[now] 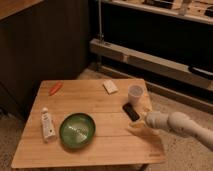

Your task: Place the eraser in the ceramic cup

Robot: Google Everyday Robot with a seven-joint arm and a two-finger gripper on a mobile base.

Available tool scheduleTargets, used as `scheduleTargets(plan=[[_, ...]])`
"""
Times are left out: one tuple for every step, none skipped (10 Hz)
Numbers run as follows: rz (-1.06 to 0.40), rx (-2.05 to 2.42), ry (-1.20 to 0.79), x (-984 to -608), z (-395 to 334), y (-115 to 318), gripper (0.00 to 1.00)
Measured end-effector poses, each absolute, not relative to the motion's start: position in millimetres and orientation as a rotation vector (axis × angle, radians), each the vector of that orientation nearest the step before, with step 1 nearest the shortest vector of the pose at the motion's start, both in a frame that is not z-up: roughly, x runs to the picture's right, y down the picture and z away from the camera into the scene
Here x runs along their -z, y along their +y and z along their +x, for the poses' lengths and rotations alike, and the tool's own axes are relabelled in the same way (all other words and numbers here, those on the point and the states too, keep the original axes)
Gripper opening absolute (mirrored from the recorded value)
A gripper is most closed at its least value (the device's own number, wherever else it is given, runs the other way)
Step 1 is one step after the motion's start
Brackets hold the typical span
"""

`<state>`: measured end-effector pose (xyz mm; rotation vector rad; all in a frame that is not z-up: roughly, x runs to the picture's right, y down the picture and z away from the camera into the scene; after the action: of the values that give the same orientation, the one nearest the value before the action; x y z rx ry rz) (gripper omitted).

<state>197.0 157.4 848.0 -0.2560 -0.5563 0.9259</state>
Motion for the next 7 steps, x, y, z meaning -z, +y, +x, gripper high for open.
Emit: scheduleTargets(plan=[[-0.228,-0.929,-0.565,-855,197,154,0.80],[-0.211,-0.939,-0.567,-862,199,152,0.80],[-0.200,-0.950,-0.564,-869,200,150,0.80],[-0.198,-0.960,-0.559,-873,202,150,0.80],[-0.197,-0.970,-0.552,-878,202,150,0.80],[-0.196,-0.979,-0.545,-882,202,150,0.80],[-0.197,-0.985,-0.537,-885,204,152,0.80]])
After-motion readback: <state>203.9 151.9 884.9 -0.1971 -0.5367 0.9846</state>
